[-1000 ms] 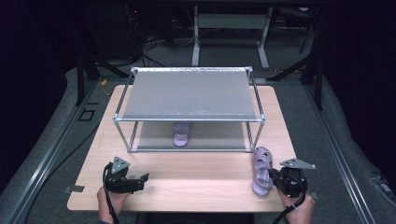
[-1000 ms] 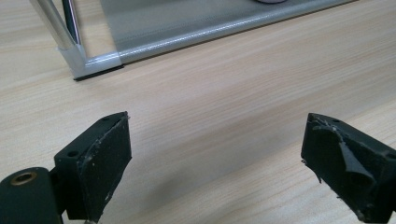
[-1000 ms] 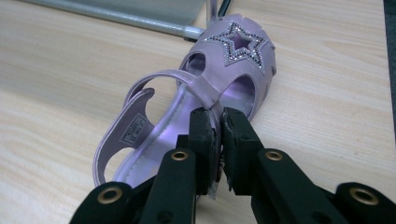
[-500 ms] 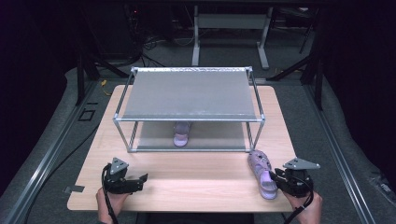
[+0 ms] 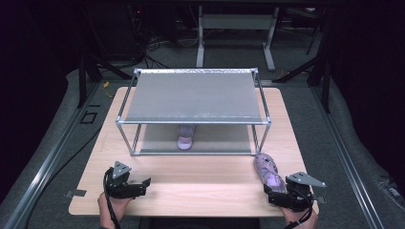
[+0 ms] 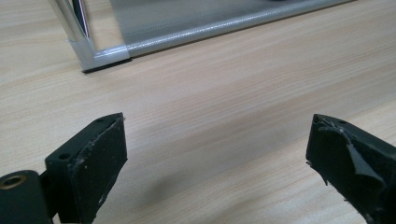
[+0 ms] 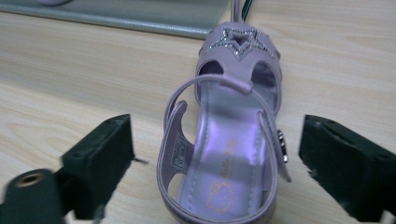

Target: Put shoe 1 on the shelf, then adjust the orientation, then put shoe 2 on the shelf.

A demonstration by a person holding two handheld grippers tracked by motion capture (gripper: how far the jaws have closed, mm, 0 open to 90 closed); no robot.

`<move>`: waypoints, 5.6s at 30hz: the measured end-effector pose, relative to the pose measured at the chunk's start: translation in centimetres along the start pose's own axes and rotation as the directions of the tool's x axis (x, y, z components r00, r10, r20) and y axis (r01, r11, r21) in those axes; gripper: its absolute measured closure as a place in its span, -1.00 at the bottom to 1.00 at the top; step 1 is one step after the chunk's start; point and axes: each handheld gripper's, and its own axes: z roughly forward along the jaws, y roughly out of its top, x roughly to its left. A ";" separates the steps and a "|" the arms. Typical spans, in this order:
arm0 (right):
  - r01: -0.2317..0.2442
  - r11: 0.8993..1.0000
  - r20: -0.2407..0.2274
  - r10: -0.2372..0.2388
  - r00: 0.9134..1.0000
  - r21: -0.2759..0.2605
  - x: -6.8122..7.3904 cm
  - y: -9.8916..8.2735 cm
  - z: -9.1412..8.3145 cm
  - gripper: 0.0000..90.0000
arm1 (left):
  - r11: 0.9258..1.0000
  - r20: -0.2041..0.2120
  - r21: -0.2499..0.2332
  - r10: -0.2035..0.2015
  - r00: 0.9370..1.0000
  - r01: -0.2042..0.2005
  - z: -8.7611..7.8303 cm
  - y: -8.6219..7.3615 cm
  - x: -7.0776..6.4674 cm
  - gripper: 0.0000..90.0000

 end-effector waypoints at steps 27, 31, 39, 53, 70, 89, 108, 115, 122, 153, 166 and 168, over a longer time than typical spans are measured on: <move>-0.037 0.998 0.124 0.031 0.992 0.043 0.9 -2.1 2.7 -0.40 | 1.000 -0.012 0.017 -0.009 1.000 0.010 0.0 -0.6 0.5 -1.00; -0.027 0.999 0.138 0.021 0.990 0.043 0.9 -2.3 3.0 -0.31 | 1.000 -0.016 0.016 -0.008 1.000 0.008 0.0 -0.6 0.4 -1.00; -0.009 0.999 0.142 0.004 0.990 0.032 0.8 -2.5 2.8 -0.21 | 1.000 -0.014 0.011 -0.003 1.000 0.003 -0.1 -0.5 0.3 -1.00; 0.037 0.999 0.114 -0.036 0.993 -0.004 0.9 -2.5 1.4 -0.19 | 1.000 -0.022 0.001 0.005 1.000 -0.005 -0.3 -0.1 0.2 -1.00; 0.088 0.996 0.087 -0.085 0.993 -0.028 2.3 -1.1 1.2 -0.19 | 1.000 -0.024 -0.012 0.010 1.000 -0.010 -0.6 -0.1 0.2 -1.00; 0.149 0.988 0.051 -0.148 0.988 -0.029 3.7 0.8 1.9 -0.19 | 1.000 -0.019 -0.023 0.014 1.000 -0.014 -0.7 0.1 0.0 -1.00; 0.193 0.981 0.021 -0.192 0.981 -0.039 5.0 2.6 2.8 -0.19 | 1.000 -0.017 -0.027 0.014 1.000 -0.014 -0.8 0.2 0.0 -1.00; 0.205 0.977 0.004 -0.205 0.979 -0.051 5.5 3.3 3.5 -0.19 | 1.000 -0.015 -0.024 0.012 1.000 -0.013 -0.8 -0.1 0.0 -1.00; 0.223 0.973 -0.012 -0.224 0.974 -0.058 6.7 4.9 5.1 -0.19 | 1.000 -0.019 -0.031 0.006 1.000 -0.006 -1.0 -0.1 0.2 -1.00; 0.163 0.986 -0.028 -0.164 0.986 -0.030 10.4 9.8 15.1 -0.19 | 0.999 -0.008 -0.042 -0.005 1.000 0.005 -0.8 -0.5 0.2 -1.00; 0.115 0.993 0.002 -0.115 0.993 -0.013 10.8 11.2 18.1 -0.19 | 0.999 -0.014 -0.048 -0.018 1.000 0.017 -1.0 -0.7 0.6 -1.00; 0.108 0.994 0.016 -0.108 0.994 -0.009 10.8 11.3 18.4 -0.19 | 0.999 -0.014 -0.049 -0.020 1.000 0.019 -1.0 -0.8 0.5 -1.00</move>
